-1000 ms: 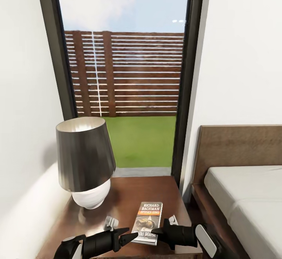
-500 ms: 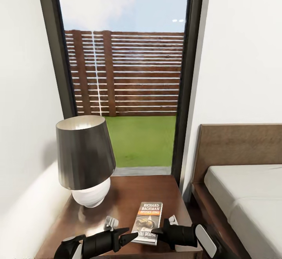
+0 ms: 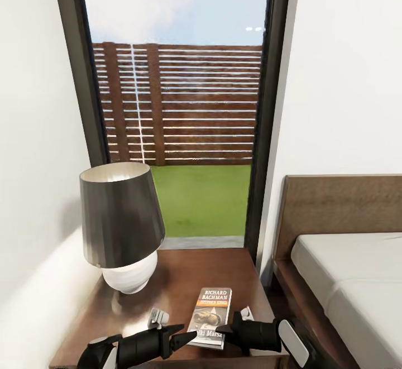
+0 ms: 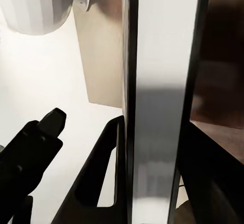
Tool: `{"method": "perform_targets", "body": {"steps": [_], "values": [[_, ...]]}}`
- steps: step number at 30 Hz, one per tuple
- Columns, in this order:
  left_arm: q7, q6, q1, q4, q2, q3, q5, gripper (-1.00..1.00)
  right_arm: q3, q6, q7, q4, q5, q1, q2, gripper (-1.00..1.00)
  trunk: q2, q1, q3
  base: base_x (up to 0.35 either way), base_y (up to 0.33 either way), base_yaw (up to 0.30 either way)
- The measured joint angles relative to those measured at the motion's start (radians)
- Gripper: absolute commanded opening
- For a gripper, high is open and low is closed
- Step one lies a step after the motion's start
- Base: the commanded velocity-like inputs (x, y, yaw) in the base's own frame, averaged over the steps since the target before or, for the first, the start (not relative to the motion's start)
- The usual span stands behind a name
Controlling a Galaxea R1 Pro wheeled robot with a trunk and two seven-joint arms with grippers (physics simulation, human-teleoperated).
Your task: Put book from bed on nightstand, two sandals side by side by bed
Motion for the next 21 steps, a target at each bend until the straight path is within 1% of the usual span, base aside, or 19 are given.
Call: {"method": "perform_targets", "body": {"steps": [4,14,21], "values": [[0.001,-0.001,0.000,0.000,0.000,0.000,0.000,1.00,0.000,0.000,0.000,0.000,0.000,0.000,0.000,-1.00,0.000,0.000,0.000,0.151,0.037,0.000],[0.001,-0.002,0.000,0.000,0.000,0.000,0.000,1.00,0.000,0.000,0.000,0.000,0.000,0.000,0.000,-1.00,0.000,0.000,0.000,0.029,0.004,0.000],[0.002,-0.001,0.000,0.000,0.000,0.000,0.000,1.00,0.000,0.000,0.000,0.000,0.000,0.000,0.000,-1.00,0.000,0.000,0.000,0.203,0.076,0.000]]}}
